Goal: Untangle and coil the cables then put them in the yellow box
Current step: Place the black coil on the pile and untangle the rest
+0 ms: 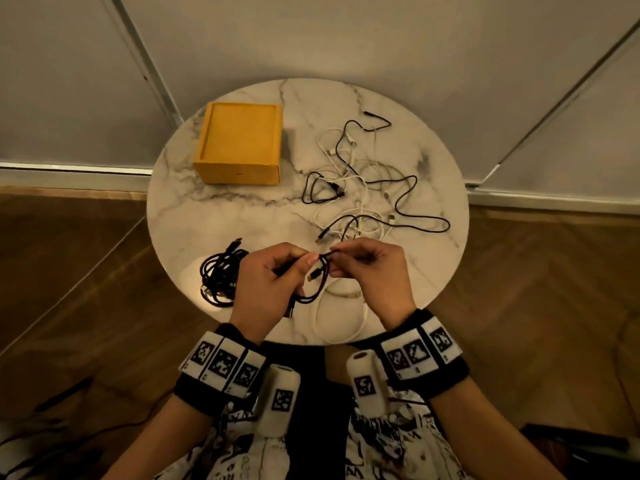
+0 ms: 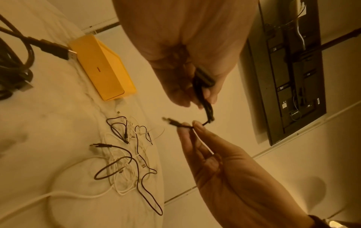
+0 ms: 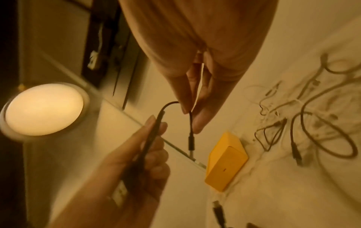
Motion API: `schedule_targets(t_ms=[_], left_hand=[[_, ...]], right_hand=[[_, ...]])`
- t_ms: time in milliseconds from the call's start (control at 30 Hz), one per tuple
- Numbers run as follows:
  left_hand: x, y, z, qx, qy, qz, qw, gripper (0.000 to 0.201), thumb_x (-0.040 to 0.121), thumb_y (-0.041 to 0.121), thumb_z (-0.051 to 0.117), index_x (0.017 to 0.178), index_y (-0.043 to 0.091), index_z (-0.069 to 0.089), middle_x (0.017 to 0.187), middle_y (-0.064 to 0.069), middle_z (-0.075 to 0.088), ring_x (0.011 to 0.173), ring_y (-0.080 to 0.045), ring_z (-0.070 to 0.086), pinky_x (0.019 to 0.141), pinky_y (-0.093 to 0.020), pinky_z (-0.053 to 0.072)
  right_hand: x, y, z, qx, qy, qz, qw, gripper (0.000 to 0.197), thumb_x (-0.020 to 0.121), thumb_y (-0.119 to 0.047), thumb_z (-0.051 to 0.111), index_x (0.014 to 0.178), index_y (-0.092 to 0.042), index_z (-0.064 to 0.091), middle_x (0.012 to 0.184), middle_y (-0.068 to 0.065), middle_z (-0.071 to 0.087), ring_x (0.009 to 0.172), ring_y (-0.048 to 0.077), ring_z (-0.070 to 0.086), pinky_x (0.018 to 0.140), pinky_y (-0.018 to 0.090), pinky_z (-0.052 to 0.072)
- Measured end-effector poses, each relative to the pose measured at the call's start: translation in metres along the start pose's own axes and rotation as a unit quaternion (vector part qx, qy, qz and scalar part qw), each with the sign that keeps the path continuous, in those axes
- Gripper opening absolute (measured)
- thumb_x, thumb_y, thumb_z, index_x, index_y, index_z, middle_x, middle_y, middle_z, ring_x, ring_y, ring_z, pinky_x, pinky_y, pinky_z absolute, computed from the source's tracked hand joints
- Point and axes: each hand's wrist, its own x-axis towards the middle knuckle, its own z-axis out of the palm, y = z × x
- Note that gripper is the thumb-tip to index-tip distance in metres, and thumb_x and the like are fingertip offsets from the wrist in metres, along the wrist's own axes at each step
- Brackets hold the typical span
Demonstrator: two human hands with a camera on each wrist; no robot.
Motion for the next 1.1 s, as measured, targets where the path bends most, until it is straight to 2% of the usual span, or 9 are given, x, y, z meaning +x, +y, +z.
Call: schedule_targets(t_ms=[167,267,400,533,633,733,833,967,1100], left_hand=[[0.007,0.0,0.002,0.023,0.025,0.02,0.999,0.015,0.087,0.021,0.066,0.074,0.015,0.07,0.055,0.002,0.061,0.051,-0.009,0.056,0.055,-0.024,0.047],[0.01,0.002,0.0,0.005,0.025,0.019,0.999,0.014,0.086,0.018,0.066,0.073,0.022,0.07,0.058,0.006,0.064,0.053,-0.009,0.057,0.056,-0.024,0.048],[0.011,0.003,-0.002,0.002,0.044,0.033,0.998,0.012,0.086,0.014,0.068,0.076,0.017,0.071,0.062,0.005,0.067,0.056,-0.012,0.06,0.058,-0.027,0.049],[0.01,0.002,0.0,0.019,0.074,0.039,0.996,0.012,0.086,0.017,0.067,0.078,0.01,0.072,0.064,0.003,0.067,0.057,-0.017,0.061,0.057,-0.031,0.048],[0.011,0.003,-0.004,0.037,0.092,0.047,0.994,0.014,0.088,0.014,0.068,0.079,0.004,0.072,0.067,-0.002,0.069,0.059,-0.016,0.061,0.056,-0.024,0.044],[0.01,0.005,-0.006,0.069,0.068,0.05,0.994,0.013,0.088,0.012,0.069,0.079,0.004,0.073,0.067,0.001,0.069,0.06,-0.01,0.062,0.059,-0.016,0.042],[0.01,0.003,-0.014,0.041,0.032,0.01,0.999,0.008,0.085,0.012,0.071,0.079,0.008,0.073,0.063,0.007,0.068,0.058,-0.009,0.063,0.06,-0.021,0.048],[0.017,-0.006,-0.052,0.037,-0.045,-0.049,0.997,0.005,0.083,0.008,0.072,0.086,0.005,0.075,0.076,-0.001,0.073,0.072,-0.009,0.068,0.07,-0.022,0.052],[0.021,-0.029,-0.095,0.117,0.001,-0.107,0.987,0.011,0.079,0.016,0.077,0.088,0.01,0.078,0.081,0.0,0.075,0.077,-0.011,0.071,0.077,-0.027,0.056]], right_hand=[[-0.005,-0.01,0.004,0.245,-0.013,0.143,0.959,0.009,0.085,0.008,0.057,0.083,0.0,0.06,0.063,0.01,0.069,0.054,0.018,0.067,0.054,0.024,0.057],[-0.011,-0.01,0.011,0.286,-0.054,0.193,0.937,0.011,0.086,0.005,0.053,0.082,-0.003,0.059,0.068,0.014,0.07,0.058,0.019,0.069,0.055,0.026,0.058],[-0.012,-0.009,0.016,0.268,-0.082,0.184,0.942,0.013,0.084,0.004,0.055,0.093,-0.003,0.06,0.076,0.016,0.073,0.064,0.02,0.071,0.062,0.026,0.058],[-0.012,-0.006,0.013,0.196,-0.103,0.137,0.965,0.016,0.088,0.002,0.053,0.091,-0.004,0.067,0.083,0.014,0.074,0.078,0.019,0.071,0.068,0.023,0.052],[-0.013,-0.007,0.012,0.195,-0.118,0.129,0.965,0.022,0.09,-0.011,0.051,0.091,-0.006,0.072,0.094,0.016,0.073,0.091,0.023,0.067,0.075,0.032,0.048],[-0.015,-0.012,0.023,0.175,-0.168,0.128,0.962,0.022,0.08,-0.024,0.057,0.08,-0.013,0.076,0.089,0.01,0.072,0.087,0.017,0.066,0.072,0.031,0.049],[-0.013,-0.006,0.035,0.122,-0.198,0.134,0.963,0.022,0.08,-0.025,0.057,0.074,-0.006,0.067,0.08,0.008,0.069,0.081,0.016,0.065,0.067,0.029,0.046],[0.002,0.009,0.044,0.056,-0.235,0.166,0.956,0.023,0.093,-0.019,0.052,0.088,-0.002,0.066,0.087,0.012,0.072,0.083,0.021,0.066,0.067,0.027,0.047],[0.01,0.028,0.052,-0.037,-0.273,0.179,0.944,0.02,0.095,-0.016,0.053,0.103,-0.004,0.068,0.104,0.011,0.073,0.092,0.019,0.066,0.072,0.027,0.046]])
